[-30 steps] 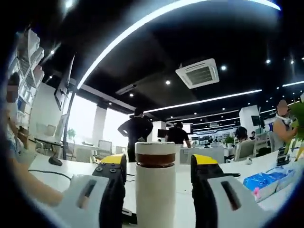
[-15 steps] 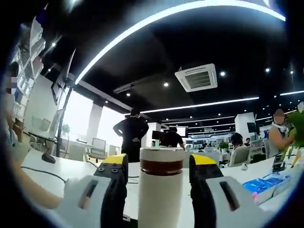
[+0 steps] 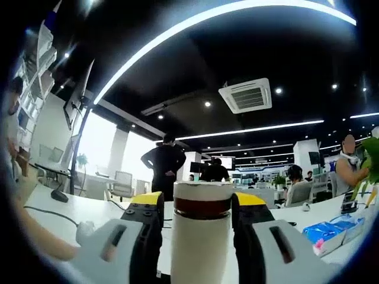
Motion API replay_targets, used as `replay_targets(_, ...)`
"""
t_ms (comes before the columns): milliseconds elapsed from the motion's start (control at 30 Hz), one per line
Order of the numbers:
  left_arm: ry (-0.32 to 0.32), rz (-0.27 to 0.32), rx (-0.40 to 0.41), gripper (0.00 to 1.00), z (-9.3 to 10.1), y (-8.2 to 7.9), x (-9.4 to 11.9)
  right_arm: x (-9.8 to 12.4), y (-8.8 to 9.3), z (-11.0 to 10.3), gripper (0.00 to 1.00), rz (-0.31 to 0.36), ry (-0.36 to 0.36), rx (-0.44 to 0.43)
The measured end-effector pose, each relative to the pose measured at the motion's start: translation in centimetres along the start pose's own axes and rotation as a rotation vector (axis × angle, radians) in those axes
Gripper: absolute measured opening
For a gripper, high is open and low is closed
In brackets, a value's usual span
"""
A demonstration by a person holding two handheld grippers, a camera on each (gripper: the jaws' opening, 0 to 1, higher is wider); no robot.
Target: Grasp the water cup twist off the cup lid place the cup lid on the table
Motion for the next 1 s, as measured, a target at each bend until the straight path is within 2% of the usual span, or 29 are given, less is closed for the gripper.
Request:
replay_targets(233, 0.002, 0.000, 0.000, 0.46, -0.02, 0.02, 0.13, 0.02, 0.30, 0.27, 0.44, -0.011, 0.003, 0.023)
replay_targets(433, 0.004, 0.000, 0.000, 0.46, -0.02, 0.01, 0.15, 0.18, -0.30, 0.43, 0.43, 0.002, -0.005, 0.007)
replay_targets(733, 0.002, 0.000, -0.001, 0.46, 0.02, 0.00, 0.16, -0.16, -0.14, 0.56, 0.42, 0.002, -0.016, 0.002)
replay_targets(1000, 0.003, 0.000, -0.001, 0.46, 0.03, -0.01, 0.12, -0.10, -0.11, 1.02, 0.42, 0.012, -0.077, -0.017)
Point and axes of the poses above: the point that each gripper's makers call its tool centre point, and the gripper's own axes: x roughly backward along the fingers, z roughly to its right, y roughly out of its underside, the point moved 6 cm from there along x, roughly backward along the fingers, and after that the axes turned 4 degrees about -x, right-handed, at the moved point
